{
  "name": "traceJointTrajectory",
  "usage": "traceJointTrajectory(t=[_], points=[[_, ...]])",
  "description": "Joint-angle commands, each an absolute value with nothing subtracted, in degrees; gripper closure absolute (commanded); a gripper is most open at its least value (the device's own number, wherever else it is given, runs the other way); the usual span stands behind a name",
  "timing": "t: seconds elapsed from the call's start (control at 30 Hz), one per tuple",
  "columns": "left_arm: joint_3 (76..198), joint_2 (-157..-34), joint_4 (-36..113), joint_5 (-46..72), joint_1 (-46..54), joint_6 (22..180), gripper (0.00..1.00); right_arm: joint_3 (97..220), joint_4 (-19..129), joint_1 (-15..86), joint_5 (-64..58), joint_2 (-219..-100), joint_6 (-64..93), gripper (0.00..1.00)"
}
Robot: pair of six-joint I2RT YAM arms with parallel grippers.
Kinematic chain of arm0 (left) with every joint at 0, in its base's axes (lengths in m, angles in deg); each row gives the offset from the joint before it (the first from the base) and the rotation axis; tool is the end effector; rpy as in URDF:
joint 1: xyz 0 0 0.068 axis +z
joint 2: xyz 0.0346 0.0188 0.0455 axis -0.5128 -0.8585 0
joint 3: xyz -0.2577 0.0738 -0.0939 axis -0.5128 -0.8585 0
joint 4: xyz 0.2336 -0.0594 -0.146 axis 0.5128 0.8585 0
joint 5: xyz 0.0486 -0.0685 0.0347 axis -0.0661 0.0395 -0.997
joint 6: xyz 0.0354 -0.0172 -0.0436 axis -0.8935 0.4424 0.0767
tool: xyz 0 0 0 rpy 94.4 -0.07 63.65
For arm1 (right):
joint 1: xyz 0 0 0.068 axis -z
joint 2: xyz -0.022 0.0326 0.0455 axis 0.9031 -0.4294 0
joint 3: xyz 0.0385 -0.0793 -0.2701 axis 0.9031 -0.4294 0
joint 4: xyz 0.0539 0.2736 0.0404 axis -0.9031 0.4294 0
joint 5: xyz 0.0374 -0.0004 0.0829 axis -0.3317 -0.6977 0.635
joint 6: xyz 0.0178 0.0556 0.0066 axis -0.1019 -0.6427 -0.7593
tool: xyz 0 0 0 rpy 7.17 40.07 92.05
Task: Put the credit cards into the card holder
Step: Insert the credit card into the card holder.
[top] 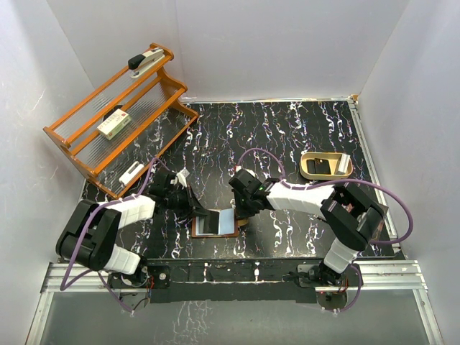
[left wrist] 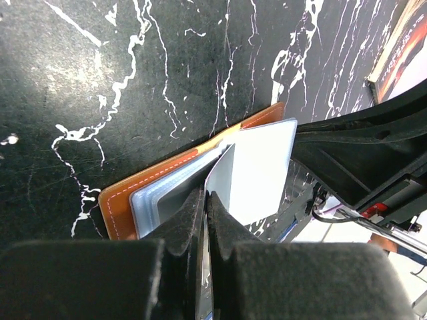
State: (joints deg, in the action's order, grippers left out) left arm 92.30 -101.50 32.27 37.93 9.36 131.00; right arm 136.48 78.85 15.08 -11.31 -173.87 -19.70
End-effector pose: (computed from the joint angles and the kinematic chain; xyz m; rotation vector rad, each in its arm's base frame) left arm 0.2340 -0.1173 0.1265 -0.1311 2.5397 -1.1800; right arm 0.2169 0.2529 0.1497 -0.2098 2.7958 0.4162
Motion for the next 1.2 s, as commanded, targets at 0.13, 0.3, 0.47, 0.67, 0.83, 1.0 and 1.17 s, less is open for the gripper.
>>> traceJointTrajectory(t=[0.13, 0.3, 0.47, 0.67, 0.83, 1.0, 1.17], points=[[92.62, -103.33, 30.39, 37.97, 8.84, 131.29, 1.0, 136.63, 81.66, 14.96, -14.84, -175.38, -18.77, 0.92], [92.05, -103.33, 29.0, 37.99, 8.55, 131.8, 1.0, 138.37, 84.29, 14.91, -14.38, -172.72, -19.96, 0.92], [91.83, -103.14, 29.41, 37.66, 8.44, 131.81, 1.0, 141.19, 86.95, 14.87, -14.38, -168.35, -20.98, 0.85], [90.64, -102.36, 28.47, 37.71, 8.26, 132.48, 1.0, 142.19, 83.75, 14.52, -10.53, -165.68, -23.16, 0.81], [89.3, -101.87, 26.43, 37.35, 8.18, 133.46, 1.0, 140.99, 81.31, 14.3, -9.7, -166.83, -24.36, 0.79], [89.0, -102.87, 25.18, 37.69, 7.92, 133.95, 1.0, 140.18, 80.25, 14.21, -8.43, -170.21, -24.03, 0.78], [88.54, -101.9, 25.28, 37.28, 7.72, 134.22, 1.0, 138.71, 80.92, 14.14, -9.3, -173.77, -23.59, 0.82]])
